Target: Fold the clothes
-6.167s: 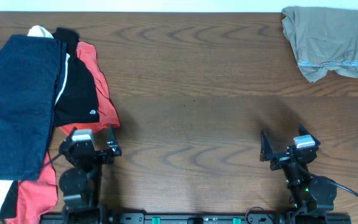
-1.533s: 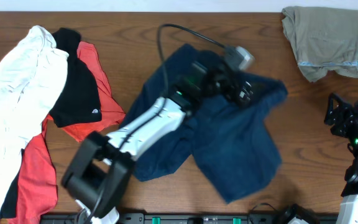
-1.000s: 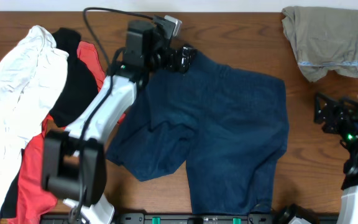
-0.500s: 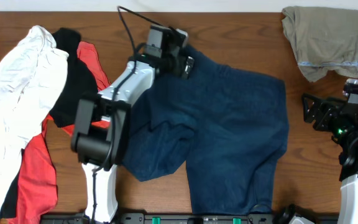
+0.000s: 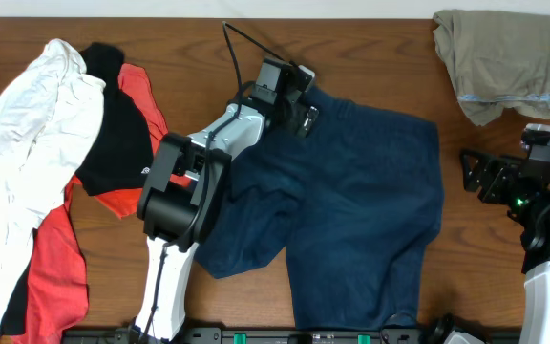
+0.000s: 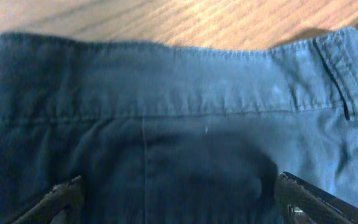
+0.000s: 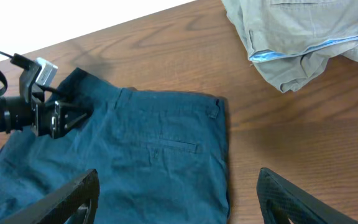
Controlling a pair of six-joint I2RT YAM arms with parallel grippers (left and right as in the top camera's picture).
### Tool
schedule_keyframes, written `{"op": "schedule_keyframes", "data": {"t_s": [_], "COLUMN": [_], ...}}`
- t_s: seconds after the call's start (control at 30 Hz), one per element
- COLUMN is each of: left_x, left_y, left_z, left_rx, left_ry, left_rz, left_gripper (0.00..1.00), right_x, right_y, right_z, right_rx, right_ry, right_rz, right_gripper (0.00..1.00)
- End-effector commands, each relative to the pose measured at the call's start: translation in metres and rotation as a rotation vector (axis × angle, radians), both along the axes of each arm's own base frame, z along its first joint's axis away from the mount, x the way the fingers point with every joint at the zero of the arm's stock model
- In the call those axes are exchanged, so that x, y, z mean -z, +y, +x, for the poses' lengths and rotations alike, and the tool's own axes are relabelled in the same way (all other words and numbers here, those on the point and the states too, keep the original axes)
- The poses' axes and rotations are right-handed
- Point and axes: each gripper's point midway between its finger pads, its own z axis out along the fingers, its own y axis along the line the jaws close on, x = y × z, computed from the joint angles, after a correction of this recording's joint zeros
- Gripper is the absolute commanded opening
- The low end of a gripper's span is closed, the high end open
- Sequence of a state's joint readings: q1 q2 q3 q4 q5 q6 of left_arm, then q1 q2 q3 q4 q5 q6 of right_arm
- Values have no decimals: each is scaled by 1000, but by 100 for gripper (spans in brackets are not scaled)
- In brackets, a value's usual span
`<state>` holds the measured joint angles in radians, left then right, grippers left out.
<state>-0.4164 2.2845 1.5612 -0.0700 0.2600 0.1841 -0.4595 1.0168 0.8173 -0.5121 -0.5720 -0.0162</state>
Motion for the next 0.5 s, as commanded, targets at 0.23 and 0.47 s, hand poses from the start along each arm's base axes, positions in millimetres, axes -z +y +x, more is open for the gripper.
{"op": "schedule_keyframes", "data": {"t_s": [0.23, 0.47], "left_x": [25, 27], "left_y": [-68, -120], "left_z": [-35, -73], "left_rx": [146, 299], "left_ry": [3, -6], "left_rz": [-12, -15], "left_gripper": [98, 98], "right_x": [1, 4], "right_y": [2, 4], "right_z": [-2, -4], "right_rx": [-18, -23], "right_ry": [14, 28], "right_rz": [-18, -16], "right_gripper": [81, 83]}}
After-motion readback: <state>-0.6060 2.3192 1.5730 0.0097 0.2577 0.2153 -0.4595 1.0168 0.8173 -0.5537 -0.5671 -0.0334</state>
